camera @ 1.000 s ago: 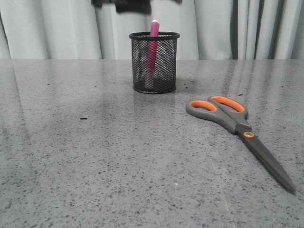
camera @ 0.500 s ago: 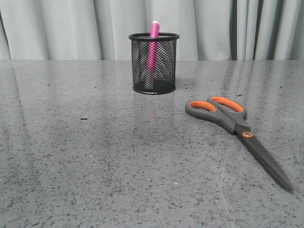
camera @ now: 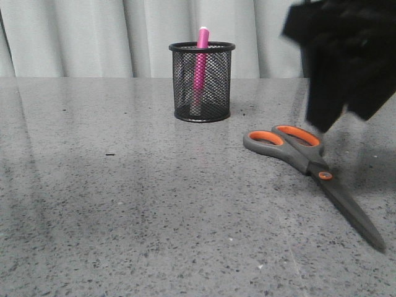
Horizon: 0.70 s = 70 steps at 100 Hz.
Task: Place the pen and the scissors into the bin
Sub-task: 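Lower the right gripper onto the scissors blades and close it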
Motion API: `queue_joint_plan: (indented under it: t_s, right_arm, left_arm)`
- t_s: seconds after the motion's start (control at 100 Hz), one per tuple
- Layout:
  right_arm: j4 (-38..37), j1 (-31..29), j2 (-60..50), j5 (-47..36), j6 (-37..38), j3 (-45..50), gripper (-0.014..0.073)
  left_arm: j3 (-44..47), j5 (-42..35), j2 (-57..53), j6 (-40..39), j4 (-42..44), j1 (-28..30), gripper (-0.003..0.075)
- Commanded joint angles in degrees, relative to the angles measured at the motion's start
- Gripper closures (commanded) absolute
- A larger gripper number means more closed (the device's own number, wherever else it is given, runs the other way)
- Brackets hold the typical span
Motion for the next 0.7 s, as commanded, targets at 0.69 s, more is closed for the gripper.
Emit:
queue_joint_plan:
  t_s: [0.69]
  right_arm:
    - [7.05,-1.74,11.97,-5.23,2.28,-1.70,0.0239]
  left_arm:
    - [-0.83,-1.03,-0.63,-0.48,-1.16,-0.31,0.0374]
